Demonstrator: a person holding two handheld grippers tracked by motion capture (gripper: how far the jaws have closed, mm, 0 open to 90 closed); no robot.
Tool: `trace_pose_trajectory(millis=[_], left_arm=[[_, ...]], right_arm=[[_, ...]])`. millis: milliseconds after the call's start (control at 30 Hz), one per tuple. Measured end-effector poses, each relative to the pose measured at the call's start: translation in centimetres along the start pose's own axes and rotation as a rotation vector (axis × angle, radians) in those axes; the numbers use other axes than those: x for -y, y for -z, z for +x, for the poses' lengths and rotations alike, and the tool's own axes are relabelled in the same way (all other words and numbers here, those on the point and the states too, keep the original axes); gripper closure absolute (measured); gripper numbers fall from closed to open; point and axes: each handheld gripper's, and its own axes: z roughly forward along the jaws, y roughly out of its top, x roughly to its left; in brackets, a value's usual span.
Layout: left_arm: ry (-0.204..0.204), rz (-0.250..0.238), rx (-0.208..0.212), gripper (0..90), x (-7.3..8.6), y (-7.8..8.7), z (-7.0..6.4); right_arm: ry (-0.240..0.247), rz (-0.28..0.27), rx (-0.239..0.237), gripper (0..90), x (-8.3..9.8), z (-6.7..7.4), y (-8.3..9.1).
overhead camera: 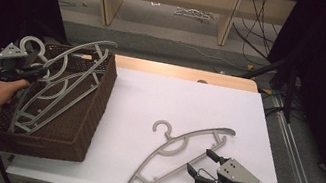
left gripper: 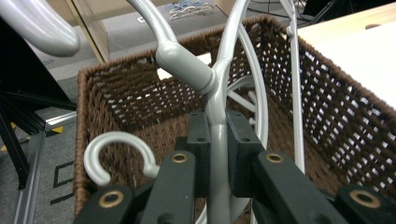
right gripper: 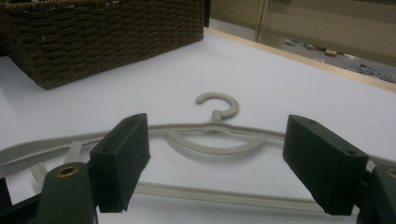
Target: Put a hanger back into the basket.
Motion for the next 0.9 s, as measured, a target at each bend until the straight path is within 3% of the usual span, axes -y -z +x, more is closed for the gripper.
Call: trace_pose_trajectory(millis=[167,300,433,667,767,900], left_arm=[[-0.009,0.022,-0.003,81.4,0.8,-0.2,0.4],[0.003,0.028,-0.010,81.4,1.4,-0.2,0.8],[0.024,0.034,-0.010,81.3,1.9,-0.5,1.1],[-0.018,0.085,-0.036,81.3,2.5,-1.3,1.3],[-0.069,0.115,-0.027,81.4,2.6,-1.4,1.6],[-0.084,0.155,-0.030,81.2,2.9,-1.9,1.2]], right_arm=[[0.002,-0.003,0.005,23.9,0.0,0.0,0.0],[0.001,0.017,0.004,23.9,0.0,0.0,0.1],[-0.002,0.001,0.003,23.9,0.0,0.0,0.0],[0.001,0.017,0.005,23.9,0.0,0.0,0.1],[-0.002,-0.001,0.006,23.9,0.0,0.1,0.0],[0.000,0.019,0.005,23.9,0.0,0.0,0.1]])
